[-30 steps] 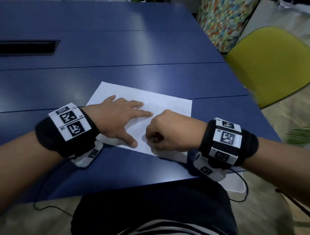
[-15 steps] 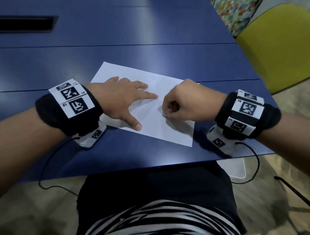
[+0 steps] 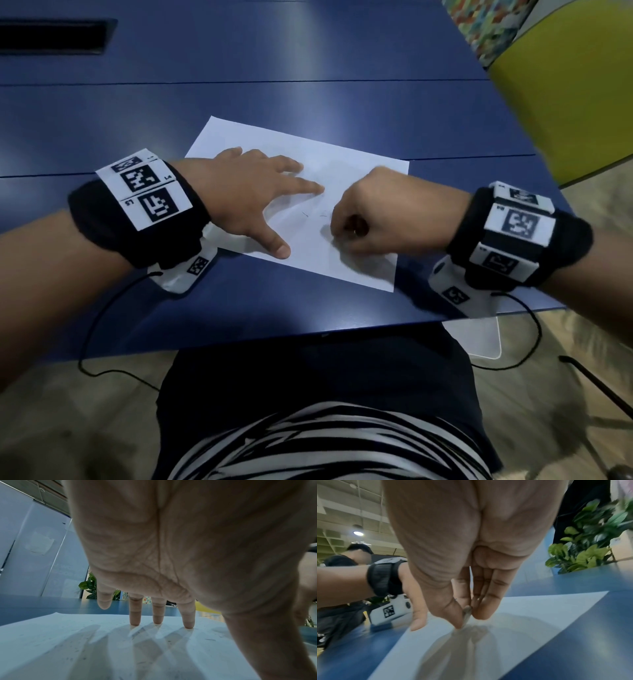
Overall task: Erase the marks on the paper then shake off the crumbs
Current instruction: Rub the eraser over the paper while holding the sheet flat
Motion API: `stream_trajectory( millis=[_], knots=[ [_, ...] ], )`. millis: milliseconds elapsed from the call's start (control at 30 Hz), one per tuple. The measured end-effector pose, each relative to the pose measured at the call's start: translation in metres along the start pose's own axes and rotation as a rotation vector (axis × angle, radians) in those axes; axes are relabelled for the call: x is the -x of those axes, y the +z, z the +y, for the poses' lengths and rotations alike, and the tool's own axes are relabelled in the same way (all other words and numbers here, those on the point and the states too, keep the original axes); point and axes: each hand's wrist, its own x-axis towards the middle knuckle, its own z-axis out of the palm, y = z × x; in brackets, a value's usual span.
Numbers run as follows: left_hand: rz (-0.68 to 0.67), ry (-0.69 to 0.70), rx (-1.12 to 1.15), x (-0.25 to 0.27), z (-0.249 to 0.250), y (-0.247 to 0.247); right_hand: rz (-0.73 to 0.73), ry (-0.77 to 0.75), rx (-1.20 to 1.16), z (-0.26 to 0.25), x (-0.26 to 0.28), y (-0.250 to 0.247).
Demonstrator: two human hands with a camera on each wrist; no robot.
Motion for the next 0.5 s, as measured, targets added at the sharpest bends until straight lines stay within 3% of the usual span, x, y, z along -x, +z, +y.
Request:
stream_trajectory(
  millis=[100,233,367,500],
  knots=[
    [0.0,0.0,0.005,0.0,0.0,0.001,0.054,0.041,0.002,0.006,0.0,0.0],
    [0.002,0.004,0.009,0.001,0.0,0.0,-0.046,-0.027,-0.022,-0.006,0.007,0.007],
    [0.006,0.009,-0.003,0.001,0.001,-0.001,0.083,0.061,-0.005,0.009,-0.003,0.0],
    [0.003,0.003,0.002,0.001,0.001,0.0,-0.026,-0.03,-0.002,-0.009,-0.001,0.006]
  ],
)
